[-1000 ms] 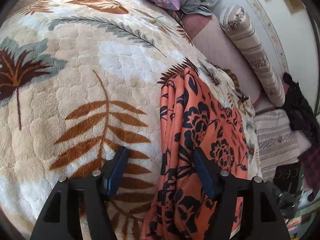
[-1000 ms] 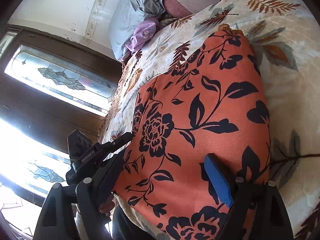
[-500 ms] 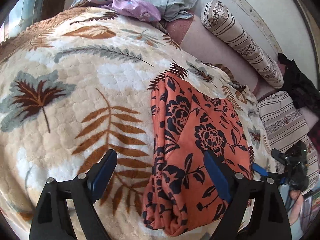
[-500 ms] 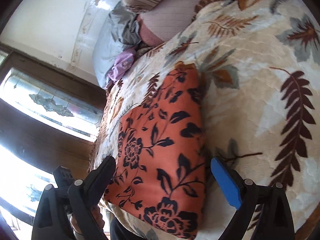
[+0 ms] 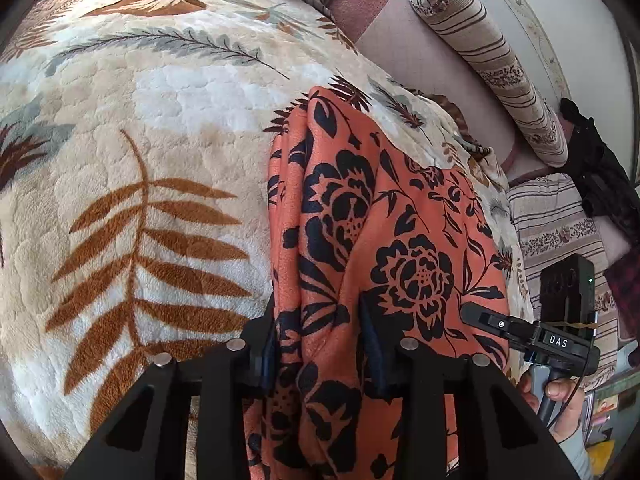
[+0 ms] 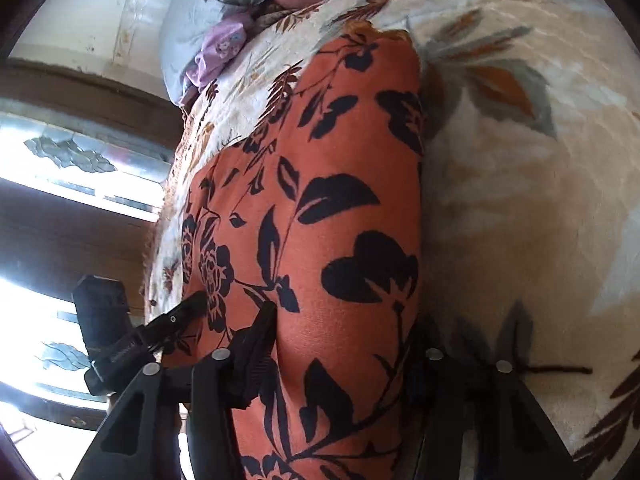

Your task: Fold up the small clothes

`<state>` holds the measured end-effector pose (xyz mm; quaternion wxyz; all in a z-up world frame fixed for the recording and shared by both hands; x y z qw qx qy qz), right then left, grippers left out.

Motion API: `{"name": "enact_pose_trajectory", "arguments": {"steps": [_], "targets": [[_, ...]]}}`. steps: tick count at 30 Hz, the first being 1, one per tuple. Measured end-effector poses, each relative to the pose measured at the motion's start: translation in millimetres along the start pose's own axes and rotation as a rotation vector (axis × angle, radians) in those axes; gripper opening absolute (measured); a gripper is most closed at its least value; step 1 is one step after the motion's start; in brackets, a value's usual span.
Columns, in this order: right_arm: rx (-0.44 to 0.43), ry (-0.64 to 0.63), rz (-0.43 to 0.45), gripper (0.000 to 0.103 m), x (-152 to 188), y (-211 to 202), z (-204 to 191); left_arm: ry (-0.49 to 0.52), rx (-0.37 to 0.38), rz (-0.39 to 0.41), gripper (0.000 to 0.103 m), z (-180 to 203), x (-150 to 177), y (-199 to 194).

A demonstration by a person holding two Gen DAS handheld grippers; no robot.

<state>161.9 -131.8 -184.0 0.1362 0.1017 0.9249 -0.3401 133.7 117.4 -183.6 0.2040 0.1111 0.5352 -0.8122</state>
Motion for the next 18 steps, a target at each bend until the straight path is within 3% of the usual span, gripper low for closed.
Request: {"name": "enact_pose_trajectory", "arguments": {"steps": [2,8,12,18], "targets": [[0.027,-0.082,0.019,0.038,-2,-13,-17,0.035,-0.034,0.031,0.028,12,-1,-7],[0.077,-0.213,0.134,0.037,-22,-82,-43,0.125,-0.029,0.134,0.026,81,-18,-26],[0.101,-0.238,0.221,0.037,-45,-137,-35,0.182,0.002,0.201,0.026,140,-35,-33],[0.113,-0.222,0.3,0.037,-72,-189,0,0.242,-0.008,0.216,0.026,201,-53,-17]]}}
Point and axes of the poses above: each gripper's, at about its wrist camera, not at the fingertips, and y roughly the way its jaws point, z to its right, x to its underside, the point moved 4 cm from there along y, roughly the way its jaws point, and after that the axes turned 9 degrees about -x, right-handed, at the moved point
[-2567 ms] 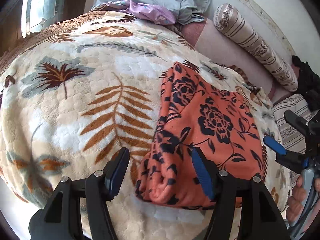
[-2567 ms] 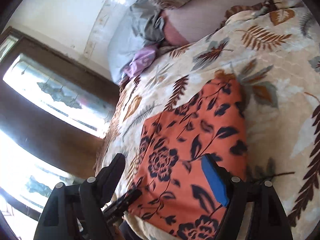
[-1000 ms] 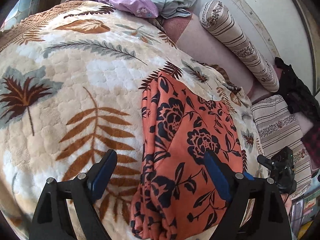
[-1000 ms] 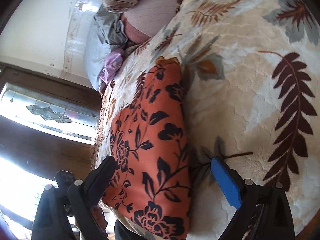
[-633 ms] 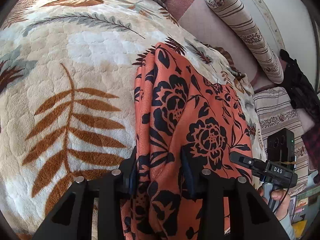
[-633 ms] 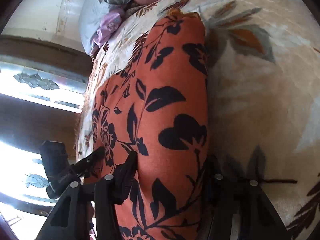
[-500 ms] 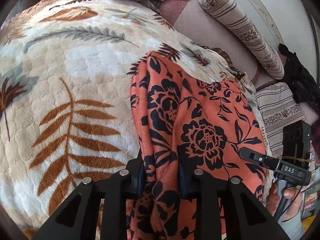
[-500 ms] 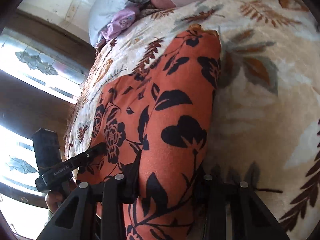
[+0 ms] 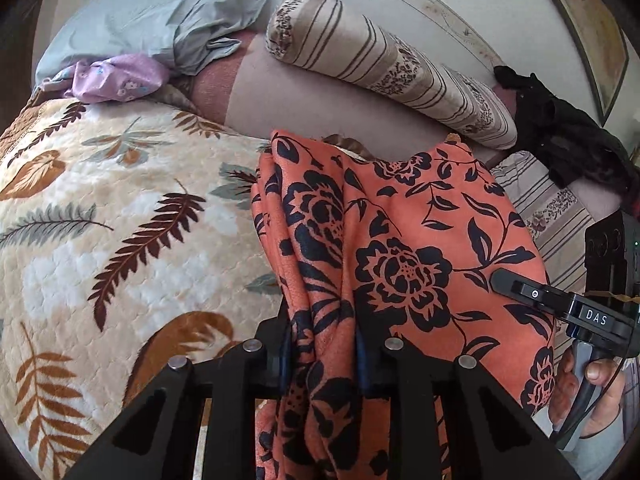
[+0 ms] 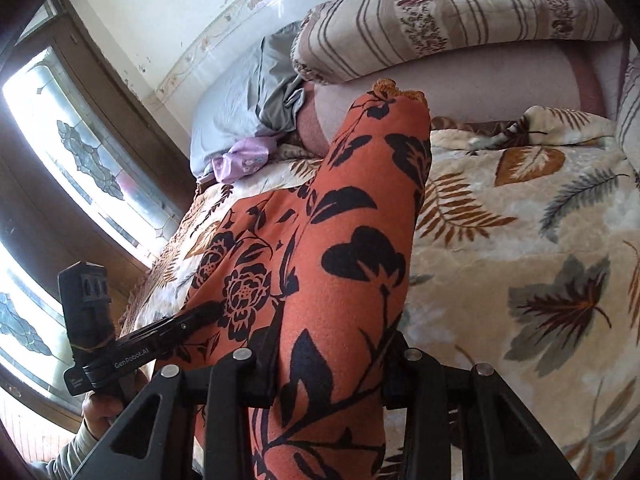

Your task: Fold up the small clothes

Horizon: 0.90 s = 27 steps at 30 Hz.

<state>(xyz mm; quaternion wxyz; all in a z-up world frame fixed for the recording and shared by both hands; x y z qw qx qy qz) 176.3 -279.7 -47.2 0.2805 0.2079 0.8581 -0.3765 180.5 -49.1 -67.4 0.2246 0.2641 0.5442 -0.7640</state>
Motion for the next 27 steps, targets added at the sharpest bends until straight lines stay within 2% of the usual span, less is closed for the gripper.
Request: {"name": "enact_pose_trajectory", "arguments": {"steps": [6,9,12,14,17,19,20,22,24,25,27], "targets": [[-0.021,0.073,-0.021,0.037,16,7,52,0.035,-0.084,-0.041,0.026,20,11,36],[-0.026,0.128,-0.052,0.037,31,26,81,0.038,-0.106,-0.09,0.026,20,29,55],[0.01,0.183,-0.108,0.037,51,47,110,0.046,-0.131,-0.145,0.024,18,49,76],[0.001,0.216,-0.104,0.038,61,50,121,0.062,-0.14,-0.139,0.024,18,55,79],[-0.008,0.249,-0.093,0.044,63,50,126,0.079,-0.142,-0.141,0.026,20,56,79],[0.023,0.266,-0.098,0.057,62,48,129,0.073,-0.141,-0.149,0.029,19,54,80],[0.034,0.273,-0.096,0.063,61,46,130,0.066,-0.136,-0.152,0.036,18,53,80],[0.074,0.277,-0.065,0.064,59,32,128,0.055,-0.162,-0.123,0.047,13,49,70],[0.129,0.259,-0.006,0.064,54,14,125,0.045,-0.2,-0.055,0.052,6,44,51],[0.135,0.246,0.023,0.064,50,5,118,0.035,-0.204,-0.033,0.053,2,41,44],[0.081,0.22,0.06,0.066,44,-7,98,0.03,-0.195,-0.013,0.053,-1,42,35]]}}
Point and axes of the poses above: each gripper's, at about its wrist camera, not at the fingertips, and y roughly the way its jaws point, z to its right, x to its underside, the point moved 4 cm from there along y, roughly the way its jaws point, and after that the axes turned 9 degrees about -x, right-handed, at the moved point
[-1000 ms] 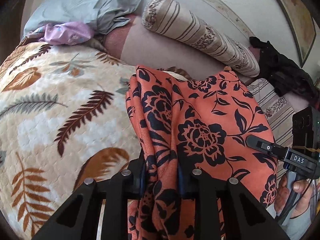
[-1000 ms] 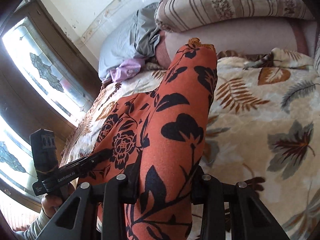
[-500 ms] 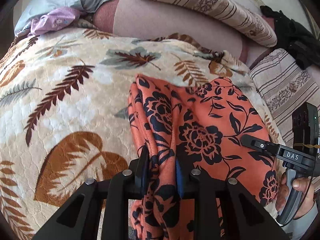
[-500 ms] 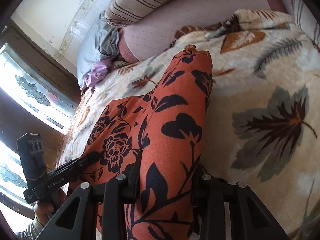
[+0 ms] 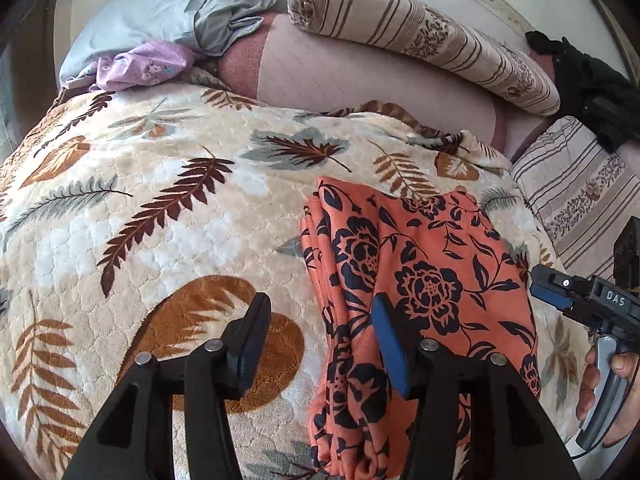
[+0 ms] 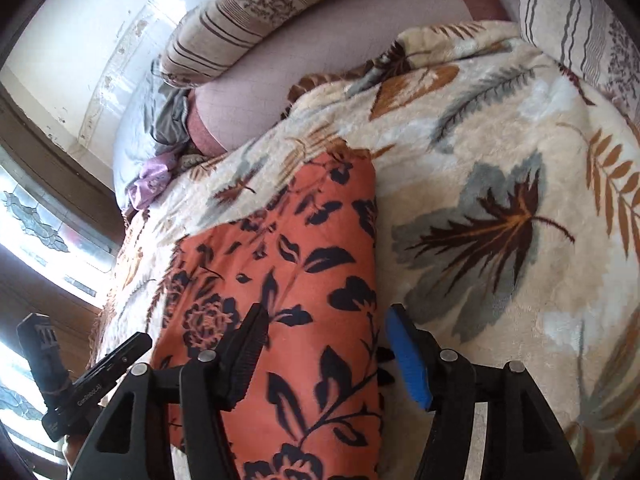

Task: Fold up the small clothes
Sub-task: 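Open the left tool and withdraw both tools from the folded shirt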

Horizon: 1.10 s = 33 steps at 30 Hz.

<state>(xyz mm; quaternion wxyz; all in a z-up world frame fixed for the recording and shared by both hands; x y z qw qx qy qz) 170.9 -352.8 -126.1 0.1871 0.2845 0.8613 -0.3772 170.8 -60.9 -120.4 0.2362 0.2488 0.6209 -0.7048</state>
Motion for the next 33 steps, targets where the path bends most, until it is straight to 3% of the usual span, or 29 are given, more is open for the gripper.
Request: {"name": "enact_pose_trajectory", "arguments": {"steps": [1,4,5,7,10,12,13,15,17,21,25,33], "targets": [[-0.041,-0.015,0.013,0.066,0,-4,-12,0.012,-0.008,-0.008,0.055,0,4,2],[-0.166,-0.033,0.0,0.079,6,6,-36,0.078,-0.079,-0.114,0.057,3,26,34],[-0.158,-0.029,-0.038,0.082,11,19,-34,0.073,-0.077,-0.132,0.059,2,32,41],[-0.058,0.005,-0.131,0.082,21,49,-16,0.023,-0.052,-0.116,0.06,-3,30,35],[-0.064,0.001,-0.09,0.082,13,47,-23,0.015,-0.023,-0.07,0.061,-3,20,14],[-0.094,-0.028,-0.046,0.082,0,43,-35,0.02,-0.032,-0.022,0.07,-3,15,8],[-0.1,-0.029,-0.034,0.082,-7,44,-36,0.029,-0.042,-0.027,0.075,-1,16,13],[-0.06,0.003,-0.059,0.086,-16,61,-20,0.095,-0.089,-0.109,0.076,3,26,38],[-0.021,0.094,-0.125,0.088,-16,82,8,0.073,-0.064,-0.115,0.076,0,30,43],[-0.013,0.041,-0.022,0.088,-18,49,-21,0.045,-0.091,-0.084,0.076,-8,25,15],[0.037,-0.043,0.011,0.088,22,7,-45,0.075,-0.174,-0.008,0.087,-12,29,-19],[0.188,-0.117,0.0,0.092,128,-46,-61,0.097,-0.23,0.049,0.087,-15,58,-77]]}}
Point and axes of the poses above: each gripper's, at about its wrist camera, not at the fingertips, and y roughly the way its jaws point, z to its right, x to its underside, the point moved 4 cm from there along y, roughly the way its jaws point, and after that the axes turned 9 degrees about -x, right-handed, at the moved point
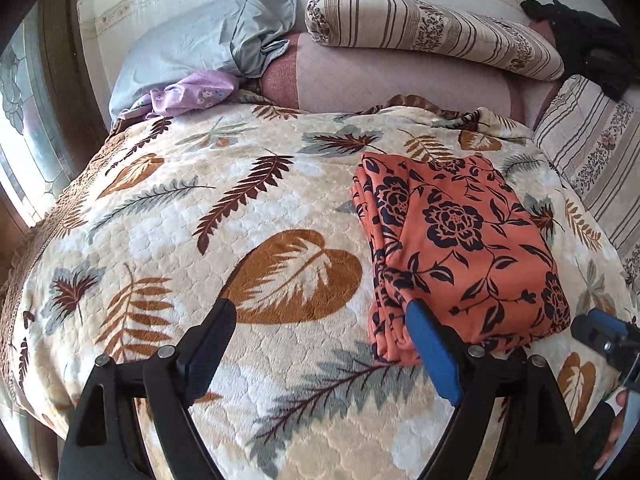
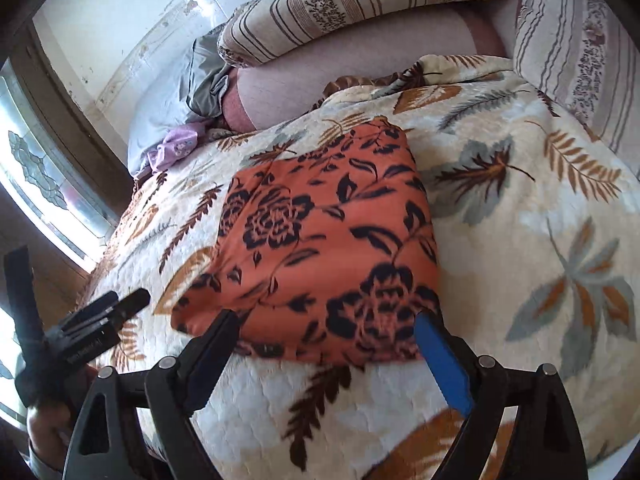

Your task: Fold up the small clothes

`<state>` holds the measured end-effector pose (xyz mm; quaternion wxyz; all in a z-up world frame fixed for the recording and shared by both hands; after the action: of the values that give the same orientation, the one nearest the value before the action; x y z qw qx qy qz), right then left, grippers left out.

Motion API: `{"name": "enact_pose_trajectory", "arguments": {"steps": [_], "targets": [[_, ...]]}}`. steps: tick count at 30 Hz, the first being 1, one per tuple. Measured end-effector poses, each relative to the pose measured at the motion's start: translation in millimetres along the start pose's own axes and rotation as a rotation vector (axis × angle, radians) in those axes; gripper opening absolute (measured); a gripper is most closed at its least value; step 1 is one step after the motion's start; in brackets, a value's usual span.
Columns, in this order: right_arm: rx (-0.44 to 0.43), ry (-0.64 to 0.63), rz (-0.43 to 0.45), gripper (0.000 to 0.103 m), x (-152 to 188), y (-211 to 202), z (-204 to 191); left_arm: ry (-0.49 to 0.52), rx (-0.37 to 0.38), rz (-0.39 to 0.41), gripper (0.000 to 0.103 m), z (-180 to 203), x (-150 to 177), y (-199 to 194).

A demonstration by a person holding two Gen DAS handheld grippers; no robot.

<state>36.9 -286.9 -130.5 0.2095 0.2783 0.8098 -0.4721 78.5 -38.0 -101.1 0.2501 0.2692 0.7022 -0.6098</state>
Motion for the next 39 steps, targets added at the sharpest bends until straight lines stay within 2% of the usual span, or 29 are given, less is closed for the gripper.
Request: {"name": "enact_pose_trajectory", "arguments": {"steps": [2,5,10,14,16,22,28,39], "targets": [[0.034,-0.031,-0.01,0.093,15,-6,-6,0.001,-0.004,0.006,0.087,-1,6,-12],[0.1,-0.102,-0.021,0.103,25,-14,-15,0.022,-0.013,-0.004,0.087,2,12,-25],[0.185,-0.125,0.008,0.103,21,-30,-21,0.001,-0.013,0.005,0.087,2,18,-44],[0.237,-0.145,0.015,0.103,17,-39,-24,-0.038,0.028,-0.004,0.087,1,18,-51],[0.246,-0.149,0.028,0.103,15,-44,-26,-0.048,0.024,-0.003,0.087,2,17,-53],[0.255,-0.146,0.046,0.103,12,-49,-30,0.002,-0.065,0.0,0.087,9,16,-56],[0.259,-0.148,0.062,0.103,7,-51,-34,-0.019,-0.035,0.039,0.087,6,14,-66],[0.279,-0.148,0.081,0.103,-3,-46,-32,-0.019,-0.035,0.065,0.087,13,8,-68]]}}
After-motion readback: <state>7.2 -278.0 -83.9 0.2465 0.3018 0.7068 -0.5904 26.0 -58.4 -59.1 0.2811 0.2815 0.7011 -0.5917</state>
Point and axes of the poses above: each gripper's, at about its wrist camera, not at the fingertips, and y roughly the way its jaws point, z to its right, x to its underside, the point moved 4 cm from there along y, roughly the way its jaws point, and after that the axes turned 9 degrees about -x, right-handed, at the moved point
